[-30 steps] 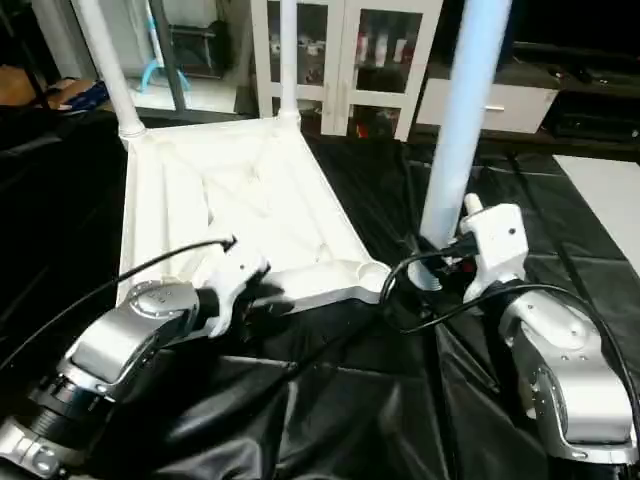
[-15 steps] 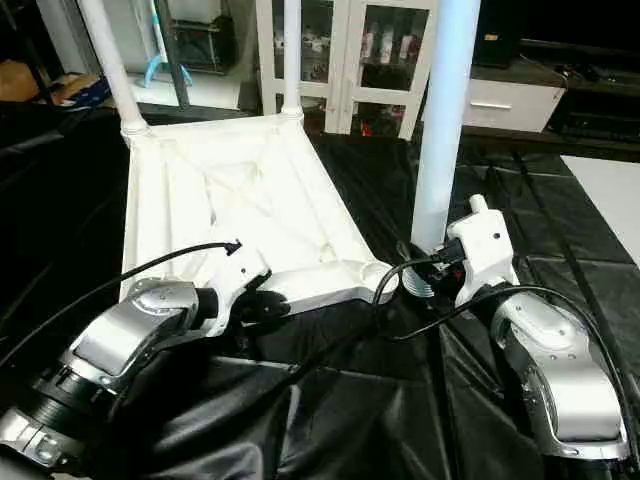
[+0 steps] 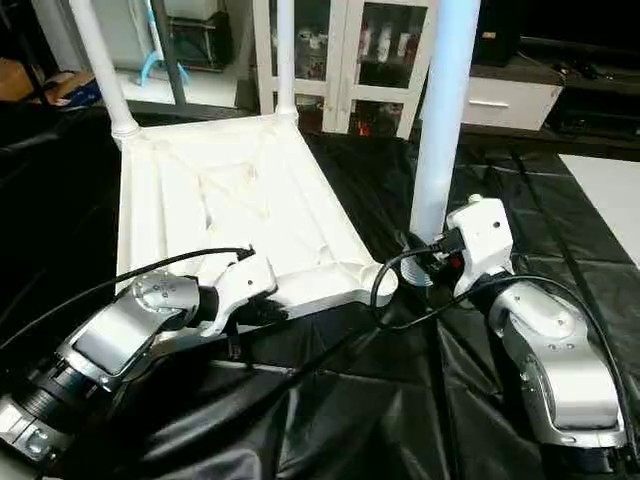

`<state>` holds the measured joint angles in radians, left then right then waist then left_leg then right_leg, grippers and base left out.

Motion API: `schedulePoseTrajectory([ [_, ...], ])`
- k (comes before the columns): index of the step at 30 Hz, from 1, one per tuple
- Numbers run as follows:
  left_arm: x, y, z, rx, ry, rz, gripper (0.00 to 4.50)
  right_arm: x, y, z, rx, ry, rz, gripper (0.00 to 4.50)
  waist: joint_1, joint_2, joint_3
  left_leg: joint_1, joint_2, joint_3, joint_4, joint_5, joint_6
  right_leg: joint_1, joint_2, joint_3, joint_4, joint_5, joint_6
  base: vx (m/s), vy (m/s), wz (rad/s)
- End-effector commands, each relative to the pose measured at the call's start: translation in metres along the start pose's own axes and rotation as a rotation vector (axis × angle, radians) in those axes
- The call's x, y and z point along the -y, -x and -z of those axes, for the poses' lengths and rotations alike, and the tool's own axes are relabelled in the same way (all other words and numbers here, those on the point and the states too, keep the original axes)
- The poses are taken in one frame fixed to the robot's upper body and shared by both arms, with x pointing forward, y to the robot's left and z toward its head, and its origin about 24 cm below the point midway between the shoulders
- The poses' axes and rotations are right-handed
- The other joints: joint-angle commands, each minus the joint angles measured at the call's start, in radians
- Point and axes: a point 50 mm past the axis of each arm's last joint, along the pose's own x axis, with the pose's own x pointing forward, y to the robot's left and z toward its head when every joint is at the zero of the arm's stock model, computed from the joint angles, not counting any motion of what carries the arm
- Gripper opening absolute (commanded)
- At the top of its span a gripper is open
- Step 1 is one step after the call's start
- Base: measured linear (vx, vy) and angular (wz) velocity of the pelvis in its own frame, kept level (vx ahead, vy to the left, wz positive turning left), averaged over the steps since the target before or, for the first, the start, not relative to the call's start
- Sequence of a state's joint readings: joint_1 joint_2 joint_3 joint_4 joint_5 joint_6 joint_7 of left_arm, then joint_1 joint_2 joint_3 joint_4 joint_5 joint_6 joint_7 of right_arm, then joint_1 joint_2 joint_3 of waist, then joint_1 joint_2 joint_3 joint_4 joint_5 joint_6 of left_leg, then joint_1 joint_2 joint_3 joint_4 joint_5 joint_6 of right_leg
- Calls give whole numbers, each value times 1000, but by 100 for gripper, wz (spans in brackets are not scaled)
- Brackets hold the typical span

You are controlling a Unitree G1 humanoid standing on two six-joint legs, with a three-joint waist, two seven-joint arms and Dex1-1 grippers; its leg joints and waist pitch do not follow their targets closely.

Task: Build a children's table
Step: Insert table leg to table base

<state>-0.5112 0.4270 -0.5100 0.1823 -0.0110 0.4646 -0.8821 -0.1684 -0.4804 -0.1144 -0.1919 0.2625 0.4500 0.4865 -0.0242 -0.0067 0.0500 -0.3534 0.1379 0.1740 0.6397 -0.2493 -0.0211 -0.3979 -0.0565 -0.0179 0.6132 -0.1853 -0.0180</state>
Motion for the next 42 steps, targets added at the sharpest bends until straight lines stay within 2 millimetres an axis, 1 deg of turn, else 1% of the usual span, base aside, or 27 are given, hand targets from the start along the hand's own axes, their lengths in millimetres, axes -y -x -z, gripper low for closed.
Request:
schedulePoseTrajectory([
  [1, 9, 3, 32, -158, 39, 59, 2, 3, -2, -12, 50, 30, 14, 188, 2, -12, -49, 0, 83, -35, -90, -100, 60, 47, -89, 44, -74, -215, -234, 0, 0, 0],
  [2, 9, 3, 32, -158, 39, 59, 2, 3, -2, -12, 50, 30, 14, 188, 2, -13, -51, -2, 83, -36, -90, -95, 59, 49, -90, 45, -73, -209, -232, 0, 0, 0],
  [4, 9, 22, 42, -172, 75, 63, 2, 3, -2, -14, 56, 32, 8, 188, -4, -12, -49, -7, 84, -38, -95, -79, 60, 52, -90, 43, -69, -196, -227, 0, 0, 0],
  [5, 9, 22, 42, -172, 75, 63, 2, 3, -2, -14, 56, 32, 8, 188, -4, -11, -48, -4, 83, -36, -93, -84, 59, 48, -89, 43, -70, -200, -228, 0, 0, 0],
  [6, 7, 33, 47, -164, 103, 52, 2, 3, -2, -15, 58, 30, 8, 188, -4, -11, -49, 0, 81, -34, -91, -90, 57, 46, -88, 44, -69, -203, -232, 0, 0, 0],
  [7, 7, 33, 47, -164, 103, 52, 2, 3, -2, -15, 58, 30, 8, 188, -6, -11, -48, -3, 81, -34, -93, -87, 59, 47, -86, 45, -71, -202, -234, 0, 0, 0],
  [8, 3, 62, 57, -130, 115, 52, 2, 2, -1, -14, 68, 3, 3, 188, -6, -15, -47, 0, 82, -32, -94, -88, 60, 44, -85, 44, -72, -200, -236, 0, 0, 0],
  [9, 3, 74, 60, -126, 106, 52, 2, 1, -2, -13, 74, -14, -1, 188, -11, -11, -49, -10, 81, -37, -96, -78, 60, 52, -89, 44, -64, -185, -236, 0, 0, 0],
  [10, 3, 74, 60, -126, 106, 52, 2, 1, -2, -13, 74, -14, -1, 188, -21, -10, -47, -13, 81, -38, -100, -83, 60, 51, -84, 42, -64, -184, -234, 0, 0, 0],
  [11, 4, 80, 62, -124, 93, 60, 2, -1, -2, -13, 77, -33, -10, 188, -22, -8, -46, -5, 81, -37, -99, -93, 59, 45, -82, 41, -66, -188, -234, 0, 0, 0],
  [12, 7, 91, 63, -116, 68, 68, 2, -8, -4, -11, 88, -77, -40, 188, -23, -22, -42, -3, 81, -34, -98, -110, 65, 42, -83, 43, -68, -202, -234, 0, 0, 0],
  [13, 7, 91, 63, -116, 68, 68, 2, -8, -4, -11, 88, -77, -40, 188, -23, -17, -43, -5, 82, -36, -99, -106, 64, 45, -87, 44, -66, -203, -235, 0, 0, 0],
  [14, 10, 96, 63, -110, 22, 71, 2, -17, -7, -7, 96, -131, -77, 188, -29, -29, -38, -6, 85, -36, -104, -115, 63, 41, -86, 43, -71, -222, -232, 0, 0, 0],
  [15, 11, 96, 64, -108, 9, 69, 2, -20, -8, -6, 100, -148, -93, 188, -28, -20, -38, -1, 86, -36, -104, -118, 58, 37, -86, 44, -68, -221, -232, 0, 0, 0],
  [16, 13, 97, 64, -121, -14, 66, 2, -29, -11, -5, 111, -189, -133, 188, -29, -24, -34, 5, 89, -34, -107, -129, 52, 31, -82, 43, -71, -226, -235, 0, 0, 0],
  [18, 9, 96, 61, -105, -46, 21, 2, -32, -13, -4, 108, -186, -142, 188, -27, -21, -36, 8, 88, -32, -105, -99, 49, 31, -82, 44, -64, -167, -247, 0, 0, 0],
  [19, 8, 95, 59, -93, -45, 8, 2, -33, -13, -4, 107, -183, -147, 188, -27, -32, -35, 11, 88, -28, -106, -88, 51, 29, -79, 43, -64, -143, -250, 0, 0, 0],
  [20, 7, 95, 55, -70, -42, 5, 2, -34, -13, -4, 109, -183, -155, 188, -23, -31, -33, 9, 88, -29, -106, -87, 49, 32, -82, 45, -61, -143, -251, 0, 0, 0],
  [21, 4, 95, 45, -17, -37, -1, 43, -36, -13, -4, 110, -183, -158, 188, -18, -28, -32, 13, 88, -26, -105, -87, 43, 30, -83, 46, -62, -147, -253, 0, 0, 0],
  [23, 4, 95, 43, -6, -40, -2, 54, -36, -13, -4, 110, -183, -159, 188, -15, -30, -33, 12, 87, -24, -104, -79, 34, 32, -84, 46, -59, -135, -257, 0, 0, 0],
  [24, 4, 94, 32, 53, -63, -1, 54, -36, -12, -5, 113, -188, -156, 188, -13, -31, -33, 12, 87, -25, -104, -73, 32, 33, -84, 46, -57, -123, -259, 0, 0, 0],
  [27, 2, 90, 23, 107, -85, -22, 98, -37, -12, -6, 116, -193, -158, 188, -5, -31, -30, 15, 88, -22, -104, -64, 31, 31, -84, 47, -58, -102, -264, 0, 0, 0],
  [31, 4, 82, 16, 145, -96, -6, 98, -38, -12, -6, 113, -188, -156, 188, 8, -29, -30, 17, 87, -21, -104, -56, 26, 32, -83, 47, -55, -86, -262, 0, 0, 0],
  [35, 8, 67, 12, 135, -103, 23, 98, -39, -11, -5, 112, -186, -152, 188, 11, -26, -31, 13, 87, -22, -103, -56, 15, 37, -84, 48, -54, -81, -259, 0, 0, 0],
  [40, 10, 51, 8, 122, -129, 31, 98, -40, -10, -5, 109, -184, -145, 188, 11, -29, -36, 11, 87, -23, -99, -22, 27, 43, -86, 49, -51, -41, -265, 0, 0, 0],
  [41, 10, 49, 6, 124, -113, 36, 98, -40, -10, -4, 108, -183, -144, 188, 13, -22, -37, 10, 86, -23, -98, -18, 29, 44, -87, 49, -50, -34, -271, 0, 0, 0],
  [42, 10, 47, 4, 129, -102, 38, 116, -40, -10, -4, 107, -180, -144, 188, 11, -26, -37, 10, 86, -22, -98, -20, 30, 43, -85, 48, -51, -34, -275, 0, 0, 0],
])
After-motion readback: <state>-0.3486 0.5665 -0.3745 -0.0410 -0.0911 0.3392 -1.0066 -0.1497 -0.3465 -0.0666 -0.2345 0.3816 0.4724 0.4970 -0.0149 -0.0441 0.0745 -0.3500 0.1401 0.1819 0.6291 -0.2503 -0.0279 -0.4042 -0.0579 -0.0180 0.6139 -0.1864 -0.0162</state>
